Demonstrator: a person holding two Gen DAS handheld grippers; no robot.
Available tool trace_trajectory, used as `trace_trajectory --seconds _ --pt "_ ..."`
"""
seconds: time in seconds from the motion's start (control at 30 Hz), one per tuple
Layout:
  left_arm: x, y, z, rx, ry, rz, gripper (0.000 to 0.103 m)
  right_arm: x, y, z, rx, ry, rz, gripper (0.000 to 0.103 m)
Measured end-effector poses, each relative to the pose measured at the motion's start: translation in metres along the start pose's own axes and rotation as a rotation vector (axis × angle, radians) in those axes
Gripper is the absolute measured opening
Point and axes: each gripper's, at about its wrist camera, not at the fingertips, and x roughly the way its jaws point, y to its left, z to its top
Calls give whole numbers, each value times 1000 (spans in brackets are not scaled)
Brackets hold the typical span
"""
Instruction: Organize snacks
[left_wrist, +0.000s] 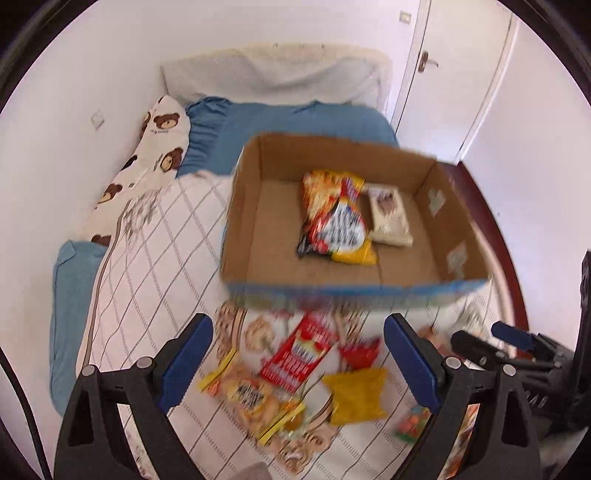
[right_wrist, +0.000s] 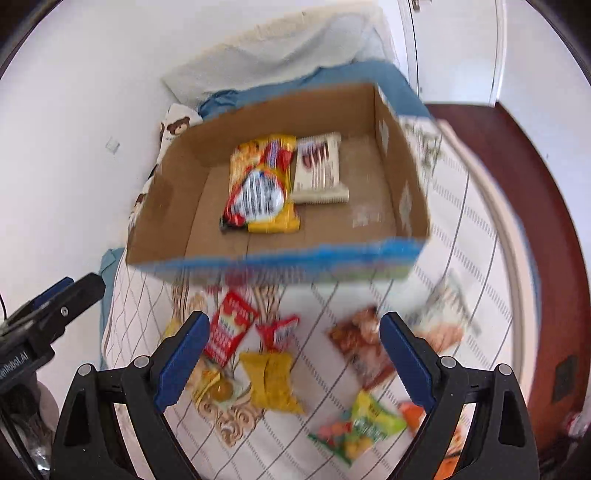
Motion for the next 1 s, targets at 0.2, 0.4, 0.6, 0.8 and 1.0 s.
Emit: trace_trajectory --seconds 0.2,0.4,0.6,0.8,1.0 --pt "64 6 -69 241 201 111 95 44 -11 -58 74 138 39 95" --pt "119 20 -110 346 400 86 95 72 -9 -92 86 210 38 95" --pt "158 85 -108 -225 563 -177 95 86 3 -96 67 190 15 95" --pt "196 116 -118 -677 627 -348 95 109 36 -88 -48 174 -47 95" --pt "201 104 -111 -567 570 -235 88 143 67 -86 -175 207 -130 85"
